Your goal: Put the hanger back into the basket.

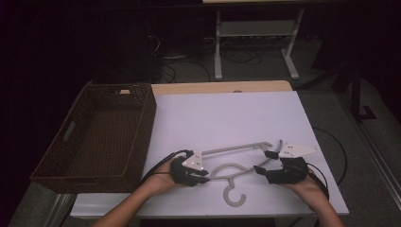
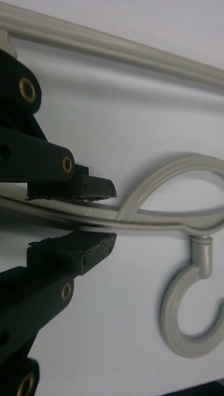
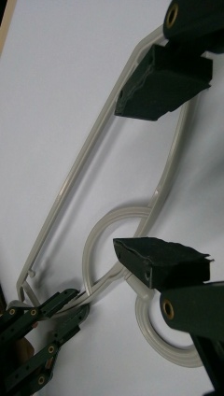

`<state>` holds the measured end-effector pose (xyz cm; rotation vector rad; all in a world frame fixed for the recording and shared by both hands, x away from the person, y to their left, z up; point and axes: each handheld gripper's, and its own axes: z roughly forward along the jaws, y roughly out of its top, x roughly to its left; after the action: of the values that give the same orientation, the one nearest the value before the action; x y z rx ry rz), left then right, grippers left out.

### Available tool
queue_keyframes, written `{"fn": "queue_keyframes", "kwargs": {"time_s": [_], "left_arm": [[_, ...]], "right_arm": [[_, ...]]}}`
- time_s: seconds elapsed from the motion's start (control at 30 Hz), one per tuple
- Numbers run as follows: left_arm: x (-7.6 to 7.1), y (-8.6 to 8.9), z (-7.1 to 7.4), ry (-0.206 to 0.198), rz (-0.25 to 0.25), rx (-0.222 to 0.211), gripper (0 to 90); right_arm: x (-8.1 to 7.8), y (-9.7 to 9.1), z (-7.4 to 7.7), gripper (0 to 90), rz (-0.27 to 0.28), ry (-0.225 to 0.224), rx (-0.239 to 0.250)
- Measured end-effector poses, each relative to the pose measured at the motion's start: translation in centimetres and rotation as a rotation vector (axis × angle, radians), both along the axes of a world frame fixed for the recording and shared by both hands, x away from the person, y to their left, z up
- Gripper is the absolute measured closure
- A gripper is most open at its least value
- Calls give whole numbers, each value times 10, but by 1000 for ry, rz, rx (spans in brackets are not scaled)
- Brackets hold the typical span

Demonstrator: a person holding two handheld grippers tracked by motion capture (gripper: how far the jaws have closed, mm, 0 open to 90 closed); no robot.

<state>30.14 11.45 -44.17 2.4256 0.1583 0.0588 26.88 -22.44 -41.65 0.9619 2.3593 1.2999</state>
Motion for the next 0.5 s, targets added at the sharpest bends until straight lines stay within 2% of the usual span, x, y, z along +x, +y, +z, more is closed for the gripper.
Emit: {"fn": "queue_keyframes", "kwargs": {"time_s": [0.1,0.27,0.37,0.43,0.5], "left_arm": [[1,0,-1,5,-13,-3,786],[5,2,-2,39,-21,-21,798],[8,1,-2,46,-44,-21,811],[10,1,-2,66,-31,-23,825],[9,1,-1,66,-29,-19,827]], "right_arm": [[0,0,-1,295,0,4,0],[1,0,-1,296,5,7,-3],[0,0,0,303,-8,-1,0],[0,-2,2,308,-18,-9,7],[0,-3,3,311,-28,-19,12]]}}
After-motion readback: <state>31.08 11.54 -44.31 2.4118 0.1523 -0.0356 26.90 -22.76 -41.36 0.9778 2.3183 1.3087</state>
